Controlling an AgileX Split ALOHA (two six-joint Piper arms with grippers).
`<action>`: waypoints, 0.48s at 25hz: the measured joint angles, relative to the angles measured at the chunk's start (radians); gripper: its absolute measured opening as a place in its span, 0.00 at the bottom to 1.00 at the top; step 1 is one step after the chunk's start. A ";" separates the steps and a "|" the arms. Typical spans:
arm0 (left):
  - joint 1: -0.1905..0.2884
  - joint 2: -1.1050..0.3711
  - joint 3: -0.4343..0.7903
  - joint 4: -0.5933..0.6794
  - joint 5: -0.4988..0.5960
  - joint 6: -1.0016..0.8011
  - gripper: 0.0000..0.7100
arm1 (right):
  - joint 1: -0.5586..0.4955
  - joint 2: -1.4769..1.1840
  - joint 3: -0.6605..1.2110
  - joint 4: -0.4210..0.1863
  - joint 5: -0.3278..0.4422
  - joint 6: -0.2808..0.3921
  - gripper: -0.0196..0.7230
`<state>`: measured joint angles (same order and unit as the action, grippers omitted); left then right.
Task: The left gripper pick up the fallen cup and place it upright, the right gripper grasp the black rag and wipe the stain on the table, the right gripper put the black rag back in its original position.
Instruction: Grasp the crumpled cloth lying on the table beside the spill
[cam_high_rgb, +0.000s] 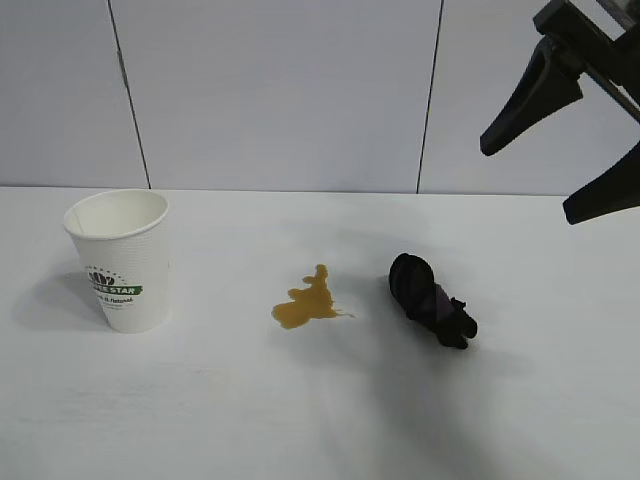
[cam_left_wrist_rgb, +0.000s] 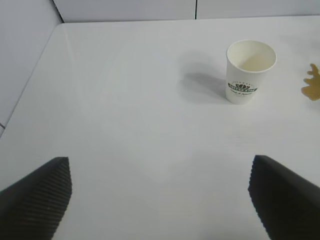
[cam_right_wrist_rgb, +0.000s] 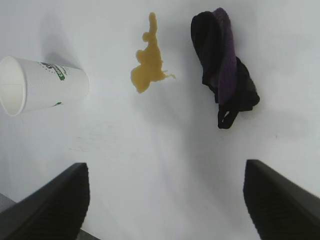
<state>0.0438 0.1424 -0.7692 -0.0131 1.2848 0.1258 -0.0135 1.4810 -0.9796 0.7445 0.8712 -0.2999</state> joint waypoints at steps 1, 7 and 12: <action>0.000 -0.024 0.018 0.000 0.000 0.000 0.98 | 0.000 0.000 0.000 0.000 0.000 0.000 0.80; 0.000 -0.148 0.068 0.006 -0.003 0.000 0.98 | 0.000 0.000 0.000 0.000 0.000 -0.001 0.80; 0.000 -0.160 0.075 0.044 -0.037 0.000 0.98 | 0.000 0.000 0.000 0.000 -0.002 -0.001 0.80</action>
<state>0.0438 -0.0177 -0.6945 0.0309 1.2481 0.1258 -0.0135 1.4810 -0.9796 0.7445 0.8688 -0.3008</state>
